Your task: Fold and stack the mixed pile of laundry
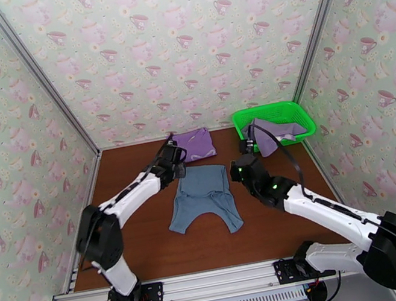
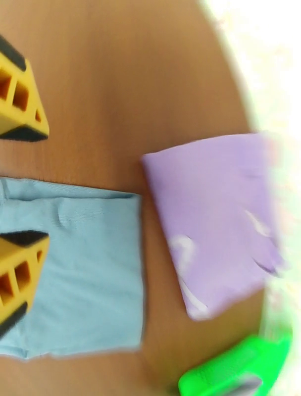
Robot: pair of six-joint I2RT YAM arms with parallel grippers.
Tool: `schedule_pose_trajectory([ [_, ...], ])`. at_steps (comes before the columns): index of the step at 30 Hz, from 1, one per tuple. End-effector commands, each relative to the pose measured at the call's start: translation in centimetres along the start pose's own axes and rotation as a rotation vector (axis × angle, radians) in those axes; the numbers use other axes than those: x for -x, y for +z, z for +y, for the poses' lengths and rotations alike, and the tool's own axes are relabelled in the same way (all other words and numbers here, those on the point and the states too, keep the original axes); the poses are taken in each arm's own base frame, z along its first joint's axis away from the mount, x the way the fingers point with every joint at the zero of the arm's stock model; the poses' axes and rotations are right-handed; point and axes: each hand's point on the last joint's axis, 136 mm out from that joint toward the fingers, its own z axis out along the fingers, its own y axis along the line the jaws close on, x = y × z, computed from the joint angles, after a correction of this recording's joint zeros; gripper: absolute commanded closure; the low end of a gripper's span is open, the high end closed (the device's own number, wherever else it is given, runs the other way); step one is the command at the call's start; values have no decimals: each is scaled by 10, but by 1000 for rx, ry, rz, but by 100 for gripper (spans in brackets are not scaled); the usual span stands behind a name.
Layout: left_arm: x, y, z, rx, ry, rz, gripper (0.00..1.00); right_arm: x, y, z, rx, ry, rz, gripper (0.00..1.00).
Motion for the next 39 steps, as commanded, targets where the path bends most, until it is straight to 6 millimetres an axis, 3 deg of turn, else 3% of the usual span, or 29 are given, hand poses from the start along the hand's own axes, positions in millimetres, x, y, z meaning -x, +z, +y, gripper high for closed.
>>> schedule_pose_trajectory([
  [1, 22, -52, -26, -177, 276, -189, 9, -14, -11, 7, 116, -358, 45, 67],
  [2, 21, -63, -31, -213, 359, -228, 1, -15, -15, 12, 168, -396, 27, 62],
  [3, 19, -74, -36, -244, 465, -270, 0, -21, -20, 22, 253, -460, 4, 56],
  [5, -1, -80, -39, -263, 691, -309, 0, -36, -29, 36, 371, -591, -38, 33],
  [6, -28, -78, -42, -298, 851, -300, 0, -43, -32, 38, 401, -630, -53, 20],
  [7, -48, -81, -41, -322, 999, -302, 0, -51, -35, 41, 432, -678, -53, 16],
  [11, -99, -71, -16, -309, 1248, -157, 7, -87, -46, 46, 566, -884, 53, 15],
  [14, -152, -65, -3, -352, 1428, 1, 15, -120, -57, 47, 687, -1068, 177, 12],
  [16, -180, -63, 2, -371, 1515, 51, 25, -130, -61, 42, 707, -1172, 235, 10],
  [18, -196, -63, 2, -389, 1553, 52, 30, -136, -62, 38, 715, -1244, 282, 10],
  [26, -244, -68, -12, -537, 1613, 55, 33, -177, -63, 25, 768, -1431, 485, 9],
  [32, -246, -55, -29, -577, 1605, 41, 34, -209, -55, 34, 862, -1467, 575, 11],
  [39, -261, -47, -36, -628, 1614, 118, 49, -239, -57, 49, 948, -1535, 615, 13],
])
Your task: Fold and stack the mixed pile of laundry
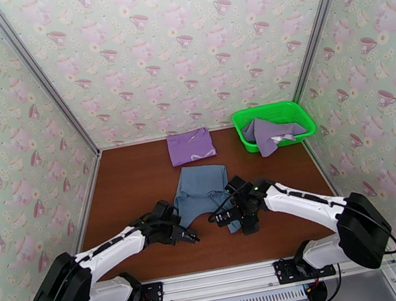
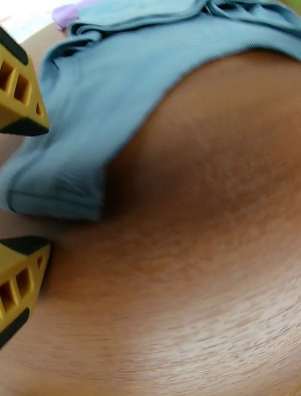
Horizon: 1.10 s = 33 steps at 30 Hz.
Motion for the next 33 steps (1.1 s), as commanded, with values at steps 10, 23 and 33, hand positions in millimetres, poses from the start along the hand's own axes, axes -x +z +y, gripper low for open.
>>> schedule_pose_trajectory([
  [10, 6, 0, 3, 31, -8, -15, 100, 9, 43, 19, 140, -63, 51, 27],
  [23, 13, -17, 21, 39, -68, -21, 100, 10, 39, -23, 27, 33, 96, 100],
  [33, 28, -68, 106, 192, -117, -70, 100, 31, -53, -124, -389, 221, -106, 100],
])
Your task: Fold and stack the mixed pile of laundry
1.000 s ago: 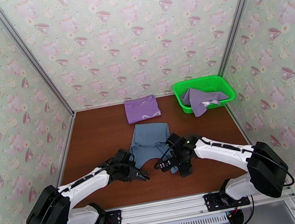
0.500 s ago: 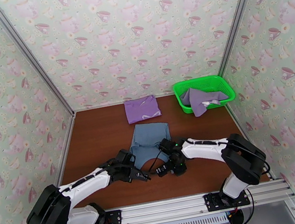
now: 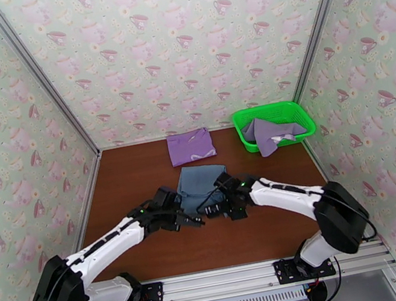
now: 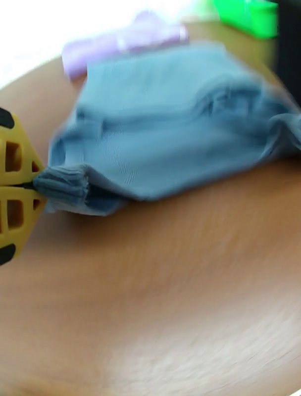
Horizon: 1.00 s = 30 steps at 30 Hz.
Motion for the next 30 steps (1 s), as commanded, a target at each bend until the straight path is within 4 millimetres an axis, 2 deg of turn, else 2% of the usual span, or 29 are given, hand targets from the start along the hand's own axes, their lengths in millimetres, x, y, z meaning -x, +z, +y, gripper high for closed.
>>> schedule_pose_trajectory([
  [1, 2, -2, 21, 16, -28, -17, 100, 18, -21, -53, -179, 110, -71, 100],
  [4, -6, 10, 45, 41, -41, -9, 100, 13, -21, -90, -285, 200, -51, 100],
  [5, -7, 10, 65, 72, -53, -16, 100, 11, -18, -103, -317, 228, -36, 100],
  [13, -36, 48, 137, 123, -122, 3, 100, -15, 6, -171, -446, 423, 35, 100],
  [15, -40, 57, 150, 133, -132, -8, 100, -21, 15, -180, -454, 461, 44, 100],
  [20, -50, 91, 164, 107, -126, -5, 100, -30, 43, -193, -447, 504, 62, 100],
  [30, -72, 153, 171, 40, -131, 24, 100, -46, 88, -199, -406, 564, 109, 100],
])
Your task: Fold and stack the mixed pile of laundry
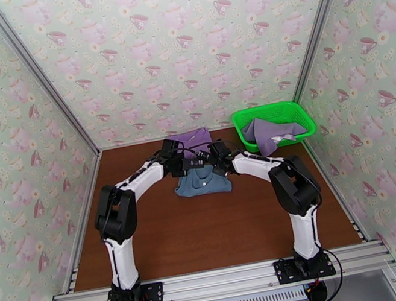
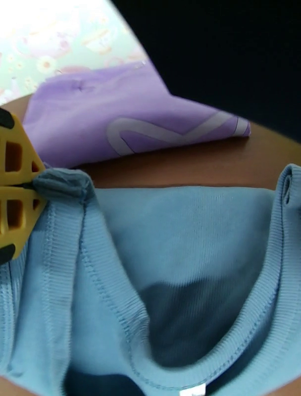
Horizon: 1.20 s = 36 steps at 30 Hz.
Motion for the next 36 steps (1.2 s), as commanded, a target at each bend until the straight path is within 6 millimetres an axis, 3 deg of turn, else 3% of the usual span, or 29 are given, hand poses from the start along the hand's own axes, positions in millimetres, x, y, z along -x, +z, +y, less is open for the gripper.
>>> schedule_pose_trajectory([
  [1, -7, 13, 5, -16, 16, 13, 100, 11, 2, -12, -31, 52, -19, 100],
  [2, -10, 16, 4, -23, 15, 25, 99, 11, 4, -11, -31, 57, -16, 98],
  [3, -13, 18, 4, -30, 12, 38, 83, 9, 4, -13, -36, 68, -12, 90],
  [4, -16, 20, 5, -33, 6, 51, 62, 8, 4, -14, -38, 82, -9, 80],
  [5, -18, 21, 5, -32, 0, 59, 50, 8, 4, -16, -42, 93, -12, 73],
  [7, -21, 22, 7, -20, -11, 65, 29, 6, 1, -20, -52, 126, -13, 59],
  [9, -21, 21, 12, 22, -22, 64, 16, 4, -5, -28, -72, 167, -19, 46],
  [12, -20, 17, 30, 130, -46, 72, 9, 0, -25, -44, -105, 244, -47, 36],
  [15, -24, 2, 68, 323, -101, 137, 4, -5, -58, -65, -141, 351, -110, 32],
  [19, -31, -51, 120, 585, -245, 214, 0, -9, -115, -84, -134, 562, -251, 22],
  [22, -38, -100, 136, 697, -415, 251, 0, -14, -139, -76, -36, 713, -267, 21],
  [25, -37, -139, 127, 713, -587, 242, 0, -16, -144, -45, 161, 800, -178, 24],
  [29, -32, -161, 89, 636, -840, 200, 0, -15, -131, -9, 334, 948, -139, 25],
  [31, -33, -153, 60, 523, -976, 210, 0, -15, -119, 4, 388, 1038, -121, 25],
  [33, -32, -134, 25, 355, -1083, 237, 0, -18, -102, 16, 419, 1112, -83, 25],
  [36, -33, -104, -12, 201, -1177, 286, 1, -21, -80, 32, 448, 1164, -35, 25],
])
